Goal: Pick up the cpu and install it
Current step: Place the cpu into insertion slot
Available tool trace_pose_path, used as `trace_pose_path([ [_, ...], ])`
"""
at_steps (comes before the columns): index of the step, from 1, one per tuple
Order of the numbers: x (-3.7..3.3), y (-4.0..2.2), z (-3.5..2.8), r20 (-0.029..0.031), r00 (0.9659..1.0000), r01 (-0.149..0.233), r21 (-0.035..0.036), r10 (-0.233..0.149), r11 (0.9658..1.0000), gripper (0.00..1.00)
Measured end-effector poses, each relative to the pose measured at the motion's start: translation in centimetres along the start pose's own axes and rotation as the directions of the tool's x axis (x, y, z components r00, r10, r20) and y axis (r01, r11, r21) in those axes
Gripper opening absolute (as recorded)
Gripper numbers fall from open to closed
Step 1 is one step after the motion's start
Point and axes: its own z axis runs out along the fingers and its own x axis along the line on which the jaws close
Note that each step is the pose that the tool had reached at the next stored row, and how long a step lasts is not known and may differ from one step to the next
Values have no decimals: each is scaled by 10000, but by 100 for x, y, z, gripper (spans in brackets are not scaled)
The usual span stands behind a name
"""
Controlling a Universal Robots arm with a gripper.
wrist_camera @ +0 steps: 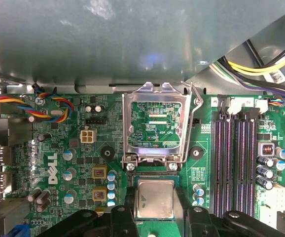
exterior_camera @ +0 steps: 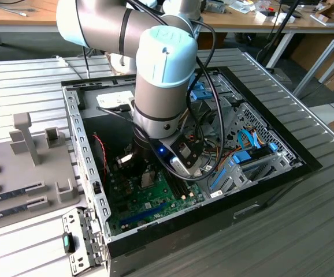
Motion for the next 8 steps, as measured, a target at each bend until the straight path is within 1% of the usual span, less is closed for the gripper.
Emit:
trace_pose_path([
  [8,11,12,33,-2,10000,7,2,-7,10000,43],
])
